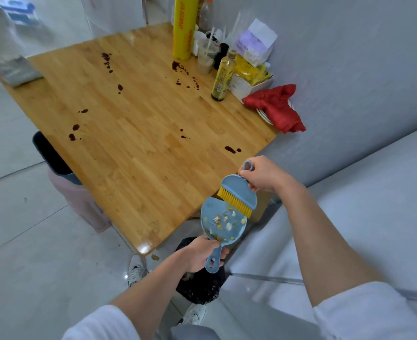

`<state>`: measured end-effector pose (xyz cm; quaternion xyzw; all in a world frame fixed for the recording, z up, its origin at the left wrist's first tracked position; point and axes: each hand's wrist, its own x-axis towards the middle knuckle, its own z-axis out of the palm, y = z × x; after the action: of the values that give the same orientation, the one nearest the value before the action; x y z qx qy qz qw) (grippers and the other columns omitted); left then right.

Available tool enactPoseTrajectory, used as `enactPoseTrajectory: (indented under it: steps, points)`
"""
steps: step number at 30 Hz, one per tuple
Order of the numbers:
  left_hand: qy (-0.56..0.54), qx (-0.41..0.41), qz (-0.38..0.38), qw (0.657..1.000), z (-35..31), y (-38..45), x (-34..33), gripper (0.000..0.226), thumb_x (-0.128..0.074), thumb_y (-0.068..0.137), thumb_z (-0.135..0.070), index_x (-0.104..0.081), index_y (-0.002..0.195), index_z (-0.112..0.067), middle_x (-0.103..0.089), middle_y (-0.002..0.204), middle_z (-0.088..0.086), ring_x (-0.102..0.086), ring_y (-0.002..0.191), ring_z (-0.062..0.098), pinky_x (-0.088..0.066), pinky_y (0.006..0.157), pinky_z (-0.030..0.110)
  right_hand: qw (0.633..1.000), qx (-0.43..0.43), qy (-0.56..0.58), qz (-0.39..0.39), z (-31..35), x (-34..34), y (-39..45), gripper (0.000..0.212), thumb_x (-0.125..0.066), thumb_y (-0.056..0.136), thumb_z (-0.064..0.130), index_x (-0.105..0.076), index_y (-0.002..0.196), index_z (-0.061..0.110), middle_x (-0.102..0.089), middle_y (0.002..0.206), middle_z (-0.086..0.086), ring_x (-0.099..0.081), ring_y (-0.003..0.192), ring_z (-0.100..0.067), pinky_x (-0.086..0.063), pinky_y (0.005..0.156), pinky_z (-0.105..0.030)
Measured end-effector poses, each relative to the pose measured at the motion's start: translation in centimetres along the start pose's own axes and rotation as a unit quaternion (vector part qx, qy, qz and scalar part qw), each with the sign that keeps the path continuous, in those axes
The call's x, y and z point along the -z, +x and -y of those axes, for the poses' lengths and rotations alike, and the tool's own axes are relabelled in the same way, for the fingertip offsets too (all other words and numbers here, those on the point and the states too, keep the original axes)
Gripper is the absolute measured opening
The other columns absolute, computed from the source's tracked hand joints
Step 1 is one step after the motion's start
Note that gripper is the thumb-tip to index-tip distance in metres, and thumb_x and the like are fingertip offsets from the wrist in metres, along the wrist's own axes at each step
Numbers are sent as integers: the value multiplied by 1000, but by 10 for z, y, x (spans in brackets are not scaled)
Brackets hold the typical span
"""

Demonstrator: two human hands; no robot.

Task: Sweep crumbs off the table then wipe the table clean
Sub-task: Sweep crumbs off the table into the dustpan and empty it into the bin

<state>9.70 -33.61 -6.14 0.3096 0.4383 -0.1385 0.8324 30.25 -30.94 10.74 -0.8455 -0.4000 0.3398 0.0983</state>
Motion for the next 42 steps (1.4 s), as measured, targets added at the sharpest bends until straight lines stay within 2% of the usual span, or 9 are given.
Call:
enactPoseTrajectory:
  steps: [5,9,12,17,22,27,32,37,42]
  points:
    - [-66,-66,3,996,-44,-42,21,34,-39,96,2,-49,126,-11,-53,94,11,-58,78,22,-56,78,40,993,99,-28,-55,46,0,-18,18,-51,98,24,-68,96,18,-67,87,-9,-65,78,-25,-53,66,-39]
    - [-86,-76,43,992,-85,-65,66,28,-37,99,-28,-51,115,-9,-53,81,9,-52,66,21,-49,71,37,973,201,-48,-103,73,-36,-25,24,-49,104,24,-69,115,17,-62,92,1,-50,69,-7,-34,60,-22]
    - [-73,-60,54,994,-109,-75,100,49,-36,98,-51,-55,110,-7,-55,79,8,-53,68,21,-47,72,37,972,212,-38,-96,78,-75,-19,29,-49,104,20,-66,127,18,-59,97,2,-56,73,-12,-46,64,-28]
    - [-55,-9,62,997,-138,-74,171,90,-17,90,-81,-64,128,-13,-64,92,10,-58,73,21,-50,66,32,985,159,-45,-56,124,-155,-1,40,-57,95,10,-62,134,18,-60,113,-3,-63,96,-23,-54,79,-37]
    - [-2,39,71,997,-153,-64,214,71,-30,98,-67,-64,126,-11,-70,104,11,-66,88,23,-50,73,32,998,56,-6,-32,165,-212,19,38,-57,94,18,-59,132,23,-53,120,7,-59,103,-16,-49,78,-29]
    - [119,62,-14,991,-148,-53,232,48,-45,103,-45,-62,117,-2,-67,92,10,-63,80,21,-49,70,32,994,-34,80,-61,178,-237,14,25,-57,95,18,-68,117,20,-63,114,8,-63,98,-11,-53,84,-32]
    - [94,66,30,993,-132,-45,224,36,-43,106,-28,-61,117,2,-62,97,16,-58,88,27,-48,78,38,948,-153,232,-153,178,-246,-3,13,-64,94,19,-71,102,27,-70,95,16,-66,87,3,-55,75,-17]
    - [112,73,40,990,-117,-46,214,31,-52,103,-22,-58,120,3,-63,98,17,-60,85,29,-50,78,40,906,-248,252,-234,172,-257,-18,13,-71,88,16,-62,80,18,-65,77,7,-61,73,-9,-44,62,-11]
    - [167,71,39,983,-109,-48,214,26,-52,103,-19,-59,117,3,-60,95,14,-57,82,24,-49,73,35,888,-257,279,-260,163,-274,-28,14,-75,87,21,-63,80,21,-68,77,9,-63,72,-3,-46,62,-9]
